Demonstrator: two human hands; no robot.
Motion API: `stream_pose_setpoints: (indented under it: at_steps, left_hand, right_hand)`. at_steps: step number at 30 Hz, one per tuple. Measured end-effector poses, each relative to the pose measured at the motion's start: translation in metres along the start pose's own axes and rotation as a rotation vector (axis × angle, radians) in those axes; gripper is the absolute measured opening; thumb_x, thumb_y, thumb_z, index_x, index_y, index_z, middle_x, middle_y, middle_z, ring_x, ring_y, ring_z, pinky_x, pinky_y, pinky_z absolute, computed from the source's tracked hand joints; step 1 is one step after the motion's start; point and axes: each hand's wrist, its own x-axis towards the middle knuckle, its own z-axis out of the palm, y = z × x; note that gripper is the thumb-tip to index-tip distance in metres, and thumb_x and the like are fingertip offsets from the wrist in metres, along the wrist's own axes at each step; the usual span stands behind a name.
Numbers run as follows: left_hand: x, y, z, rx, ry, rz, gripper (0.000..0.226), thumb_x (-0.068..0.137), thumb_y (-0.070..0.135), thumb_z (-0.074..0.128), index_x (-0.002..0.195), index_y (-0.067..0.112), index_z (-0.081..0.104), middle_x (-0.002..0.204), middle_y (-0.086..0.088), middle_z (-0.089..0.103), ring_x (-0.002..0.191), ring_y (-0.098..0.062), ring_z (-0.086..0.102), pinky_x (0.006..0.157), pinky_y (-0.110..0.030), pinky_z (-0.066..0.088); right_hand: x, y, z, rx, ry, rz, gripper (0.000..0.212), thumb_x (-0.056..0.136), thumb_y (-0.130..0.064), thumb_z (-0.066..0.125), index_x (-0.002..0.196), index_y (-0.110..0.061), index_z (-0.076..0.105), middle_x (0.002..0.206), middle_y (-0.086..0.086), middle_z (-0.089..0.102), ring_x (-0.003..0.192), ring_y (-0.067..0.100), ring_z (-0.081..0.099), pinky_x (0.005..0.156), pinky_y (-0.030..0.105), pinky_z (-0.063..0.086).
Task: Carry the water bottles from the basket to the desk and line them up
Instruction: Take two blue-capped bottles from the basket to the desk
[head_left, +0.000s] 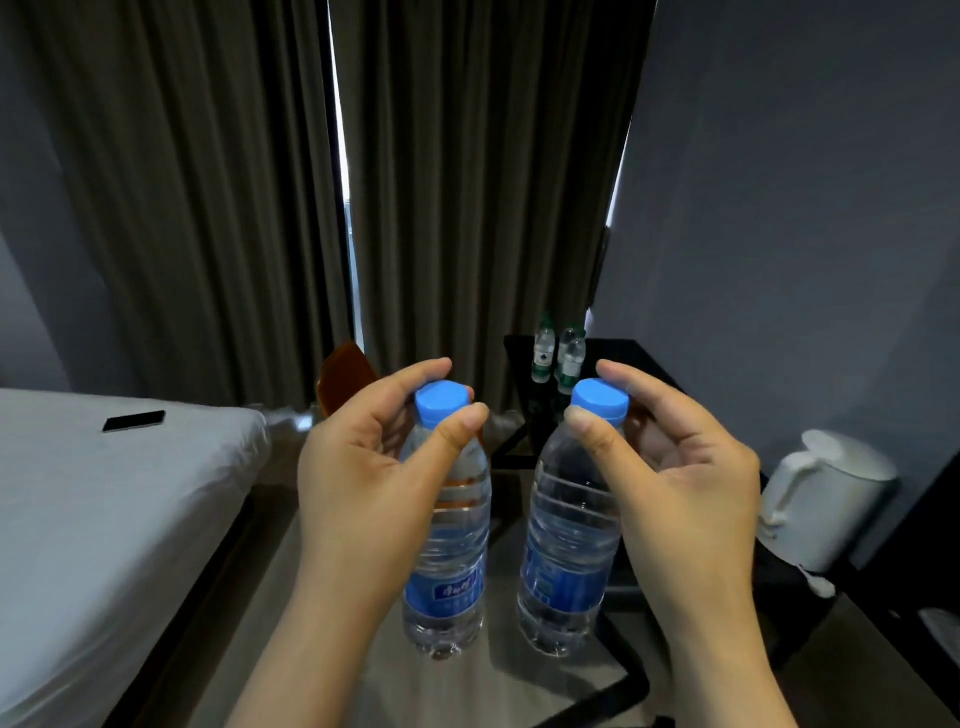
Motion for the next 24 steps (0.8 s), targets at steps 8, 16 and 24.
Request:
stream_pose_setpoints:
  at_steps: [8, 16, 24]
  left_hand:
    - [0.084, -0.076, 0.040, -0.003, -0.066, -0.043, 0.044, 0.069, 0.046, 0.071, 0.111, 0.032, 0.068, 0.098, 0.012, 0.074, 0.097, -0.006, 0.069, 0.086, -0.037, 0.056]
    - [0.187, -0.148, 0.067, -0.085, -0.171, -0.080, 0.048, 0.066, 0.045, 0.072, 0.110, 0.029, 0.067, 0.098, 0.012, 0.074, 0.093, -0.003, 0.070, 0.083, -0.033, 0.057]
    - [0.264, -0.222, 0.091, -0.041, -0.275, -0.134, 0.046, 0.062, 0.047, 0.070, 0.106, 0.037, 0.066, 0.099, 0.012, 0.074, 0.094, 0.000, 0.068, 0.085, -0.031, 0.058]
  right_hand:
    - [0.075, 0.076, 0.015, -0.056, 0.032, 0.035, 0.037, 0.069, -0.033, 0.075, 0.105, -0.033, 0.071, 0.100, -0.014, 0.074, 0.095, 0.004, 0.070, 0.079, 0.017, 0.055]
    - [0.154, 0.149, 0.052, -0.167, 0.106, 0.047, 0.041, 0.069, -0.034, 0.075, 0.109, -0.032, 0.070, 0.104, -0.010, 0.074, 0.096, 0.005, 0.070, 0.079, 0.018, 0.055]
    - [0.210, 0.211, 0.076, -0.282, 0.150, 0.094, 0.034, 0.067, -0.034, 0.075, 0.099, -0.040, 0.070, 0.099, -0.013, 0.073, 0.092, 0.004, 0.070, 0.076, 0.014, 0.054]
